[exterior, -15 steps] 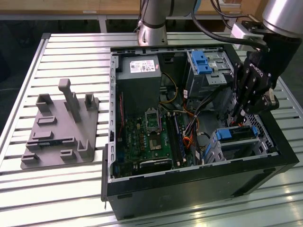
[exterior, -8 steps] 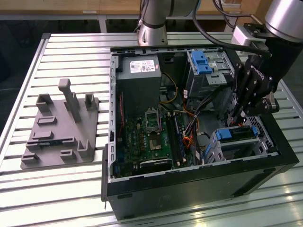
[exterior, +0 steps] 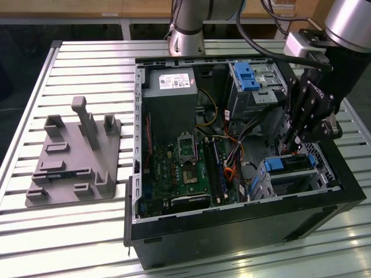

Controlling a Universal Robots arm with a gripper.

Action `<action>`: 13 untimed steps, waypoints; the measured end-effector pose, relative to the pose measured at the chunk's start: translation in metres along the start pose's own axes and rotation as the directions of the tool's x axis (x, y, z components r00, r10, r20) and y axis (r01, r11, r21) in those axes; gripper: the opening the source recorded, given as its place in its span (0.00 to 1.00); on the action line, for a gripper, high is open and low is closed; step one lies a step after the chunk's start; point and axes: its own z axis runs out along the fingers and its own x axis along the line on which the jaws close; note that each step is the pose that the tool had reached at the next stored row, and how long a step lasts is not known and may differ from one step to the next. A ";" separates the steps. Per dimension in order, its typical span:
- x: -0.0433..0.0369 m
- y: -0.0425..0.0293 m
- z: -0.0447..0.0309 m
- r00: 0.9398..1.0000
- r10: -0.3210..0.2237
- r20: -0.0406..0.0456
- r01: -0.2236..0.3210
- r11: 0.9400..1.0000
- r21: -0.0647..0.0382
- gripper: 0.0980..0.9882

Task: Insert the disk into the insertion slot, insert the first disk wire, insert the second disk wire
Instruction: 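Insert the second disk wire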

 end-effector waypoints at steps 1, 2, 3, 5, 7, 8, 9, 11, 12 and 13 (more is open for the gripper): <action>0.0010 0.0000 0.0001 1.000 0.000 0.001 0.000 1.000 0.000 0.11; 0.0019 0.0000 0.0002 1.000 0.000 0.001 0.000 1.000 0.000 0.11; 0.0030 0.0000 0.0003 1.000 0.000 0.002 0.000 1.000 0.000 0.11; 0.0055 -0.0001 0.0006 1.000 0.000 0.004 0.000 1.000 0.000 0.11; 0.0076 -0.0001 0.0008 1.000 -0.001 0.007 0.001 1.000 0.000 0.11; 0.0083 -0.0001 0.0009 1.000 -0.001 0.010 0.001 1.000 0.000 0.11; 0.0092 -0.0001 0.0010 1.000 -0.001 0.015 0.001 1.000 0.000 0.11; 0.0111 -0.0001 0.0011 1.000 -0.002 0.024 0.002 1.000 0.000 0.11; 0.0120 -0.0001 0.0012 1.000 -0.002 0.029 0.002 1.000 0.000 0.11; 0.0129 -0.0001 0.0013 0.999 -0.003 0.034 0.003 1.000 0.000 0.11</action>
